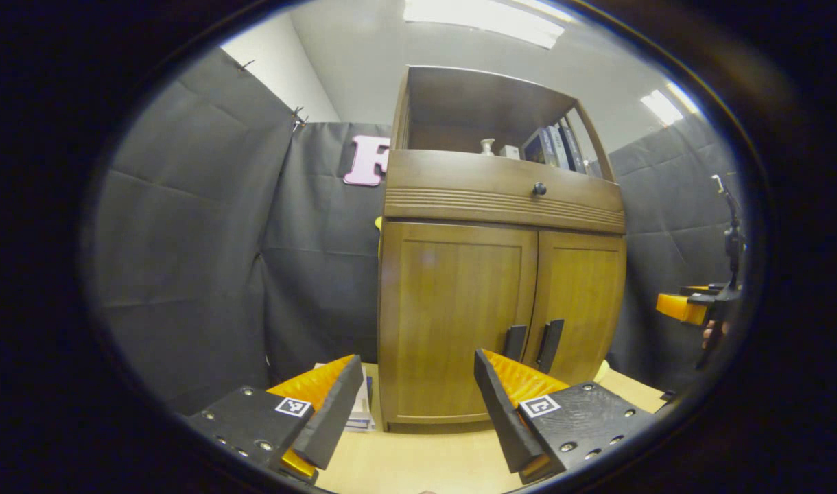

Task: Open the right door of the double-door shoe cabinet with the right hand, and open the left door with the left hand.

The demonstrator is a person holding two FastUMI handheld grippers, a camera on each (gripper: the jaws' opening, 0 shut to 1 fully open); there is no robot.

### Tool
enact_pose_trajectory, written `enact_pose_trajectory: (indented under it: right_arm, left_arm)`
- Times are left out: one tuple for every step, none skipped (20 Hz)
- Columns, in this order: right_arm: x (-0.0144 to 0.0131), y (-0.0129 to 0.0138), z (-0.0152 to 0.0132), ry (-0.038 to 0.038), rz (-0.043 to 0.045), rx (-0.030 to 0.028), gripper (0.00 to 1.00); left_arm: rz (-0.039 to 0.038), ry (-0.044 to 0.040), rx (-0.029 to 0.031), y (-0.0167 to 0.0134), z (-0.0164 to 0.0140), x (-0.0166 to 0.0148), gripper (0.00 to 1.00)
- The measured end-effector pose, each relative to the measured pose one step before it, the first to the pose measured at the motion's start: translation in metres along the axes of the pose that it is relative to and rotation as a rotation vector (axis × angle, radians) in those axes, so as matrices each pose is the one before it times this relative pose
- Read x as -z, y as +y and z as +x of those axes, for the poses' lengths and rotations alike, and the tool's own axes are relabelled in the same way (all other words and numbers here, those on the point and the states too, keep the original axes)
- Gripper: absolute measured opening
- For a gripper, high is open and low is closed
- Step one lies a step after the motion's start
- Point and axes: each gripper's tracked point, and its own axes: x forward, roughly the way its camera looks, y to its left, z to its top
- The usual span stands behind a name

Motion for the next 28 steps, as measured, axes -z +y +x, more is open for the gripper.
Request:
enact_pose_trajectory:
  right_arm:
    - [-0.00225, 0.00465, 0.00399, -0.00041, -0.0045, -0.00891, 0.99]
    - [-0.0003, 0.00404, 0.00415, 0.00019, -0.00104, -0.01002, 0.99]
    - [-0.00206, 0.0047, 0.00435, 0.00073, 0.00166, -0.01041, 0.99]
    - [-0.00085, 0.00487, 0.00548, -0.00107, 0.00254, -0.01055, 0.99]
    - [-0.00304, 0.00515, 0.00539, -0.0071, -0.00372, -0.00888, 0.98]
    - [-0.00206, 0.00497, 0.00558, -0.00661, -0.01313, -0.00703, 0.99]
    - [-0.00162, 0.00558, 0.00603, -0.00366, -0.01538, -0.0098, 0.99]
    - [-0.00023, 0.0066, 0.00603, -0.00393, -0.00879, -0.01368, 0.98]
    - [-0.00045, 0.00664, 0.00489, -0.00163, -0.00067, -0.01507, 0.98]
    - [0.00197, 0.00731, 0.00697, 0.00215, 0.00507, -0.0148, 0.99]
    - [0.00192, 0.00639, 0.00627, 0.00348, 0.00758, -0.0136, 1.0]
    - [0.00399, 0.00543, 0.00773, 0.00881, 0.00764, -0.00602, 1.0]
    - [0.006, 0.00417, 0.00714, 0.01963, 0.01106, -0.0055, 0.97]
    - [0.00572, 0.0067, 0.00713, 0.01666, 0.01142, -0.01122, 0.97]
    - [0.00403, 0.00503, 0.00652, 0.01176, 0.00695, -0.00884, 1.0]
    - [0.00483, 0.00526, 0.00545, 0.01195, 0.00453, -0.00841, 1.0]
    - [0.00367, 0.00472, 0.00637, 0.01339, 0.0024, -0.00923, 1.0]
    - [0.00603, 0.00379, 0.00677, 0.01735, 0.00402, -0.00665, 1.0]
    - [0.00404, 0.00355, 0.00625, 0.01484, 0.00579, -0.00614, 1.0]
    - [0.00527, 0.00417, 0.00724, 0.01571, 0.00652, -0.00342, 1.0]
    - [0.00389, 0.00359, 0.00584, 0.01666, 0.00682, -0.00116, 1.0]
    - [0.00379, 0.00248, 0.00591, 0.01322, 0.00381, 0.00021, 1.0]
    - [0.00261, 0.00176, 0.00552, 0.00881, -0.00101, 0.00117, 1.0]
    - [0.00347, 0.00133, 0.00577, 0.00987, -0.00368, 0.00103, 1.0]
    - [0.00187, 0.00174, 0.00471, 0.00799, -0.00363, 0.00123, 0.97]
    - [0.00376, 0.00205, 0.00465, 0.00713, -0.00138, 0.00238, 0.97]
    - [0.00161, 0.0018, 0.00472, 0.00513, 0.00077, 0.00279, 0.97]
    - [0.0024, 0.00094, 0.00442, 0.0052, -0.00016, 0.00435, 1.0]
  left_arm:
    - [-0.0213, 0.00341, -0.00208, -0.0002, -0.00009, 0.00101, 0.91]
    - [-0.02221, 0.00158, 0.0018, 0.00028, 0.00091, 0.00139, 0.92]
    - [-0.01284, 0.00175, -0.00338, 0.00256, -0.00018, 0.00104, 0.92]
    - [-0.00344, 0.00359, -0.01039, 0.00256, -0.0008, 0.00228, 0.92]
    - [0.00212, 0.00401, -0.00845, 0.00177, -0.0012, 0.00062, 0.94]
    - [0.00177, 0.00358, -0.00724, 0.00189, -0.00231, 0.00121, 0.96]
    - [0.00055, 0.0044, -0.00644, 0.00168, -0.00024, 0.00377, 0.94]
    - [0.00109, 0.00703, -0.00594, 0.00163, -0.00047, 0.00333, 0.91]
    - [0.00187, 0.00769, -0.00698, 0.00354, -0.00257, 0.00361, 0.92]
    - [0.00065, 0.00953, -0.00715, 0.00225, -0.00136, 0.00336, 0.92]
    - [-0.00208, 0.0093, -0.00752, 0.00357, -0.0061, 0.00513, 0.91]
    - [-0.0036, 0.00668, -0.00476, 0.00164, -0.00511, 0.00408, 0.92]
    - [-0.00507, 0.00302, -0.00429, 0.00117, -0.00467, 0.00401, 0.92]
    - [-0.00501, 0.00533, -0.00241, 0.00053, -0.00086, 0.0025, 0.93]
    - [-0.00259, 0.00726, -0.00427, 0.00124, 0.00134, 0.00416, 0.94]
    - [-0.00053, 0.00883, -0.00749, 0.00217, 0.00129, 0.00366, 0.92]
    - [-0.00034, 0.00763, -0.00696, 0.0023, -0.00048, 0.00474, 0.94]
    - [-0.00182, 0.00767, -0.00583, 0.00247, 0.00039, 0.00388, 0.94]
    - [-0.00356, 0.00775, -0.00497, 0.00229, -0.00012, 0.00331, 0.92]
    - [-0.00437, 0.00891, -0.00505, 0.00175, -0.00058, 0.0042, 0.92]
    - [-0.00548, 0.01119, -0.00468, 0.00159, 0.00122, 0.00307, 0.92]
    - [-0.006, 0.01077, -0.00407, 0.00169, 0.00202, 0.00281, 0.94]
    - [-0.00677, 0.00959, -0.00487, 0.00185, 0.00267, 0.00453, 0.92]
    - [-0.00749, 0.00834, -0.0048, 0.00144, 0.00252, 0.00234, 0.92]
    - [-0.00773, 0.00638, -0.00374, 0.00072, 0.00258, 0.00035, 0.92]
    - [-0.00625, 0.00433, -0.00405, 0.00089, 0.00122, 0.00328, 0.92]
    - [-0.00333, 0.0035, -0.00438, 0.00143, 0.00198, 0.0012, 0.92]
    - [-0.0013, 0.00319, -0.00438, 0.00218, 0.00014, 0.00118, 0.92]
